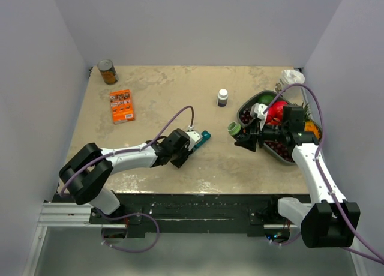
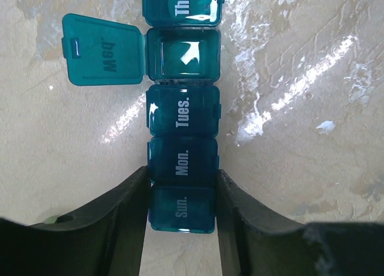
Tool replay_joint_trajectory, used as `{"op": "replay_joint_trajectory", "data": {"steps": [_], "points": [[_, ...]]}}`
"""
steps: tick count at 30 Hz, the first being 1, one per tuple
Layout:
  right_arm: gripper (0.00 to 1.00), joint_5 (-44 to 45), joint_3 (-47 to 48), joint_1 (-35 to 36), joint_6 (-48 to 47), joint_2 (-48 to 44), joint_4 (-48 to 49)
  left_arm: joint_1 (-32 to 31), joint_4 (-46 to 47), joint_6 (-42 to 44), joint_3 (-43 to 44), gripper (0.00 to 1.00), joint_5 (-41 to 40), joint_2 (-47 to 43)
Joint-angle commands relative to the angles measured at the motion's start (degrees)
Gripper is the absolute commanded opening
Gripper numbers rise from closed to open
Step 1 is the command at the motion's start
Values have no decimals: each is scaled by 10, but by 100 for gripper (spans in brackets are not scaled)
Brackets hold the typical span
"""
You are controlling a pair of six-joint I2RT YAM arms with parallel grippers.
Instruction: Sort the pills into containers
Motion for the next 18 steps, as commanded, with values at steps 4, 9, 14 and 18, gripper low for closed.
{"op": "replay_joint_trajectory", "data": {"steps": [4, 9, 14, 18], "points": [[0, -2, 13, -1, -45, 0, -21, -3, -29, -32, -9, 55, -40, -30], [1, 5, 13, -1, -75, 6, -41, -2, -46, -43, -5, 63, -52, -72], [1, 19, 21, 1, -116, 16, -76, -2, -83, -46, 15, 66, -36, -155], [1, 66, 30, 46, -130, 19, -85, -1, -98, -29, 20, 76, -45, -239]]}}
